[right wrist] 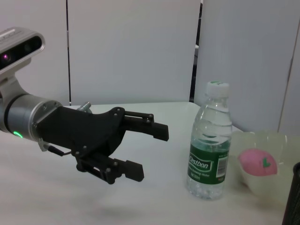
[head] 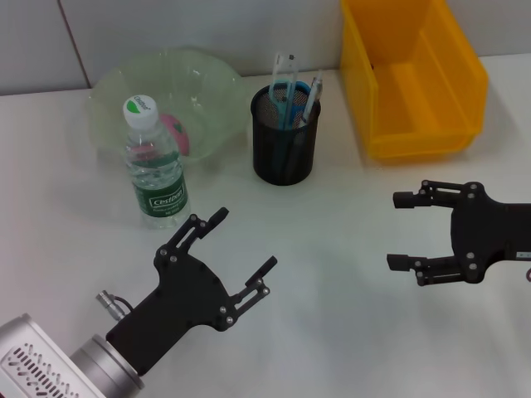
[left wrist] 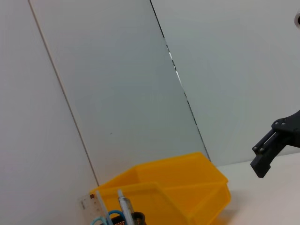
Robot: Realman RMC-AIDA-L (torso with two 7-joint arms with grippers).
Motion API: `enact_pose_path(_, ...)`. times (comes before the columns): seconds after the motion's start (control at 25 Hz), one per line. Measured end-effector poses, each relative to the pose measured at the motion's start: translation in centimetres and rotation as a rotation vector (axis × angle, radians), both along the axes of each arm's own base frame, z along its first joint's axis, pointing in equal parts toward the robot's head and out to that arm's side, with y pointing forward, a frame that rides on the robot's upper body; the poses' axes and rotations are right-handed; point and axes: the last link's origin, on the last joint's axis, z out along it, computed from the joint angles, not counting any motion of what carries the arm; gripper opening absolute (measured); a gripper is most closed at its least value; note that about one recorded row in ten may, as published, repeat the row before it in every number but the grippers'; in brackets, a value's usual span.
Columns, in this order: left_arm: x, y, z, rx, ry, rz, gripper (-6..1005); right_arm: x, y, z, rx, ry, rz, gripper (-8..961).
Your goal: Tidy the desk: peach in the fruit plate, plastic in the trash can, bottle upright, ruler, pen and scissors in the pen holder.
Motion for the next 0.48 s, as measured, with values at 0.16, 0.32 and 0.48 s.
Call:
enact_pose_path(0.16, -0.14, 0.03, 0.14, 0.002, 0.002, 0.001, 788, -0.09, 0.12, -0.23, 0.003, 0.002, -0.005, 824)
enact_pose_path(0.32, -0.25, 0.04, 0.31, 0.004, 0.003, 0.000, 788, -0.13, 0.15, -0.25, 0.004, 0.006, -0.009, 824)
enact_pose_path(0.48, -0.28, 0.04, 0.33, 0.005, 0.004, 0.000, 788, -0.18, 0.17, -0.29, 0.004, 0.009, -0.011, 824)
